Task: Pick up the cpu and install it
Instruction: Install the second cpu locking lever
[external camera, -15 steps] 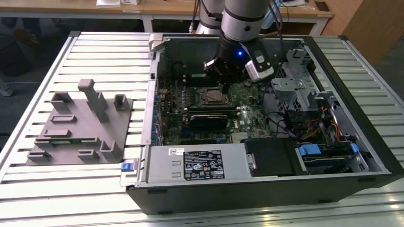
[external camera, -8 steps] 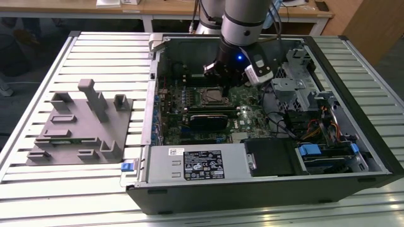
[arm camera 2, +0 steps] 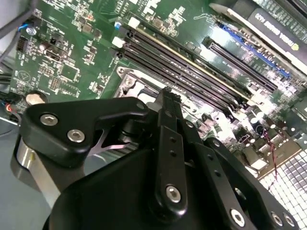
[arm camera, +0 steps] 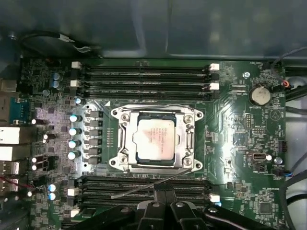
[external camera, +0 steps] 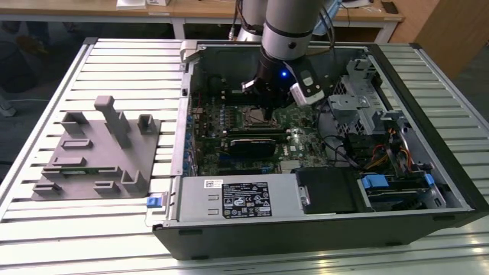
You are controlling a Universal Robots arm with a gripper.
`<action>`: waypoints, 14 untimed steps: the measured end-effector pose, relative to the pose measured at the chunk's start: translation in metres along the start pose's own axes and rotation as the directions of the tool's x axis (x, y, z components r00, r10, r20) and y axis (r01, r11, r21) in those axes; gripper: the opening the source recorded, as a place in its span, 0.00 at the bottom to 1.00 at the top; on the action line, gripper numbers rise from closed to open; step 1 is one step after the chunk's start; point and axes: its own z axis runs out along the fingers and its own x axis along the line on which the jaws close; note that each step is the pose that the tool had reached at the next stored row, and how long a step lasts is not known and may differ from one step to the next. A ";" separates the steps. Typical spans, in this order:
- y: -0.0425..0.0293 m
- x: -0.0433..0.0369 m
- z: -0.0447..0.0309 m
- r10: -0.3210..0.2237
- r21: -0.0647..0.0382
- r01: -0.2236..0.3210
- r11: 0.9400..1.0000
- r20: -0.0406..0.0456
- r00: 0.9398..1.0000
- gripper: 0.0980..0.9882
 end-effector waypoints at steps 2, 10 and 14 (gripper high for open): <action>-0.0001 0.0025 0.0005 0.000 0.000 0.000 1.000 0.000 1.000 0.01; -0.0006 0.0146 0.0042 0.000 0.000 0.000 1.000 0.000 1.000 0.01; -0.0008 0.0197 0.0066 0.000 0.000 0.000 1.000 0.000 1.000 0.01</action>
